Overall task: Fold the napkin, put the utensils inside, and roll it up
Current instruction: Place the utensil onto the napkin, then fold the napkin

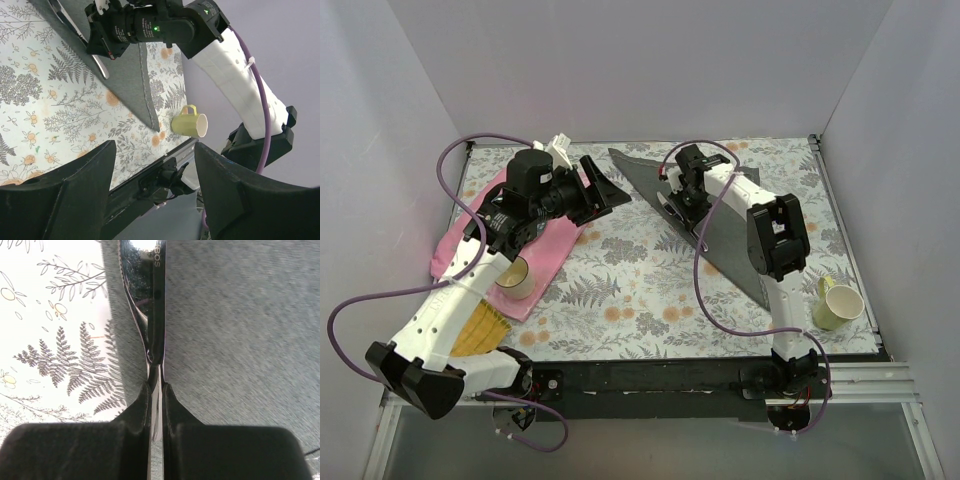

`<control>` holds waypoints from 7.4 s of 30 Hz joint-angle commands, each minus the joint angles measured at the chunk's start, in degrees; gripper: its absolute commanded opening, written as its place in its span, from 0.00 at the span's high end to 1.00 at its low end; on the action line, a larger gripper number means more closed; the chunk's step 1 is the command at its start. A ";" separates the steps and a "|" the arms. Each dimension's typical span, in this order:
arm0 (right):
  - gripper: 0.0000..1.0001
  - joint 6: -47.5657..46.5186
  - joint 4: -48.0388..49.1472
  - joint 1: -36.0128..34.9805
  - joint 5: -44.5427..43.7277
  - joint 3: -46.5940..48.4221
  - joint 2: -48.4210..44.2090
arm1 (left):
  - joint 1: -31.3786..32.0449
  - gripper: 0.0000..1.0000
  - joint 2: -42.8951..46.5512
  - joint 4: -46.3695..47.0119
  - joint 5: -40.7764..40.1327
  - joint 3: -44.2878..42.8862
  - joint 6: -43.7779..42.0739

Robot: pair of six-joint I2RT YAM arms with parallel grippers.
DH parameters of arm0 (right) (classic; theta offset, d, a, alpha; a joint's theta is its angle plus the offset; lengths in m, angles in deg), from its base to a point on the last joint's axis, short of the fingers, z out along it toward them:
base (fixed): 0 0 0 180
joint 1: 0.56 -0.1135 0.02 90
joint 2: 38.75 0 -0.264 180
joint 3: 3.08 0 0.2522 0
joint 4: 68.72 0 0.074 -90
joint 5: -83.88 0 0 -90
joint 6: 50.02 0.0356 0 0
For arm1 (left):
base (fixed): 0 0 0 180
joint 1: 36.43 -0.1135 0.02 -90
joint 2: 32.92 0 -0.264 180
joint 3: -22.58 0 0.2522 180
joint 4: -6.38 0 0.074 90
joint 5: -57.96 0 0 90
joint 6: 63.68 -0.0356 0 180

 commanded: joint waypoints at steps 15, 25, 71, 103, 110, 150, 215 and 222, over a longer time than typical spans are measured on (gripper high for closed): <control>0.99 -1.79 -1.04 -0.28 -0.19 4.70 1.74 | -0.32 0.36 1.93 -1.85 -1.04 0.63 -1.02; 0.99 -1.71 -1.21 -0.54 -0.19 6.20 3.06 | -0.76 0.36 2.11 -2.99 -1.13 0.10 -1.99; 0.65 -0.56 -0.42 -0.89 0.86 7.34 4.29 | -3.31 0.27 -0.26 -0.36 0.81 1.68 -0.76; 0.57 19.57 -13.43 1.83 -1.50 -12.70 -37.72 | -11.84 0.42 -58.43 42.19 -23.80 -19.66 -4.72; 0.57 18.42 -13.43 4.82 -1.25 -12.79 -37.63 | -12.54 0.48 -68.63 42.27 -23.36 -29.60 -2.78; 0.58 24.22 -10.36 9.30 6.22 -24.99 -46.15 | -10.44 0.90 -68.48 52.55 -7.46 -28.74 -0.67; 0.57 26.33 -6.75 9.39 11.41 -43.20 -63.21 | 9.78 0.73 -53.70 49.13 3.09 -5.52 1.53; 0.57 26.25 -7.19 9.57 11.32 -43.63 -63.56 | 9.78 0.76 -55.54 51.84 3.01 -6.14 4.51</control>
